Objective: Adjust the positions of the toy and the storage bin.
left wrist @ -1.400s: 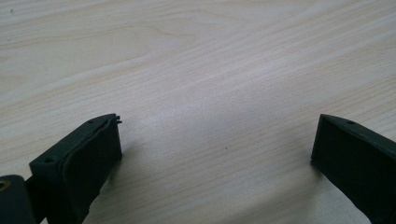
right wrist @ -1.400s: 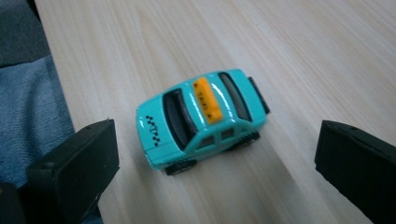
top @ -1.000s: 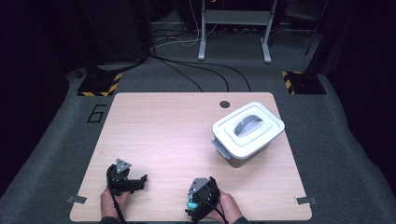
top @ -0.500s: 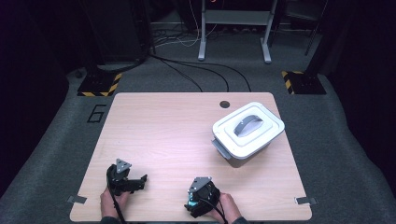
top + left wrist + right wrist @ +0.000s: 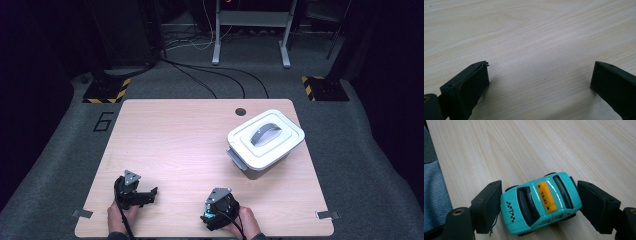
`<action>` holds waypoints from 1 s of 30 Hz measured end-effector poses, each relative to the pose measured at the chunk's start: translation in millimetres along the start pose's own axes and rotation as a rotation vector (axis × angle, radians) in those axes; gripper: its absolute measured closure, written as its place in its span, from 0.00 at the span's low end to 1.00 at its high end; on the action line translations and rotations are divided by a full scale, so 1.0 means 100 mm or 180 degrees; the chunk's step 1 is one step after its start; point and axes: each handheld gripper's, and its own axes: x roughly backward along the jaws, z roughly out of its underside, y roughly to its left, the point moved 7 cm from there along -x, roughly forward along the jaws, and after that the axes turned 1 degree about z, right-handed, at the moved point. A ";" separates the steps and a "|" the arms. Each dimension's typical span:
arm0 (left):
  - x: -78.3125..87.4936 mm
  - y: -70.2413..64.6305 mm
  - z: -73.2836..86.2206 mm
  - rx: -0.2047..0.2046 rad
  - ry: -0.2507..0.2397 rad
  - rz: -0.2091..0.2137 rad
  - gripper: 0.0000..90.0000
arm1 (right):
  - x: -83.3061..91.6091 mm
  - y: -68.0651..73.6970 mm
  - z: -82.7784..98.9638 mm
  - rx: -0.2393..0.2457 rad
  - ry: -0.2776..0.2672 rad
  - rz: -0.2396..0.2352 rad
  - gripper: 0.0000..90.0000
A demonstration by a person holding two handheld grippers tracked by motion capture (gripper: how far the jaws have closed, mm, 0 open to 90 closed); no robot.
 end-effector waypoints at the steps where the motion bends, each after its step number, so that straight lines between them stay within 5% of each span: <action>1: 0.00 0.00 0.00 0.0001 -0.0001 -0.0001 0.02 | 0.01 -0.01 0.00 -0.0026 -0.0005 0.0005 0.24; 30: 0.00 0.00 0.00 0.0005 -0.0005 0.0001 0.02 | 0.42 -0.55 0.33 -0.0587 -0.0135 0.0467 0.24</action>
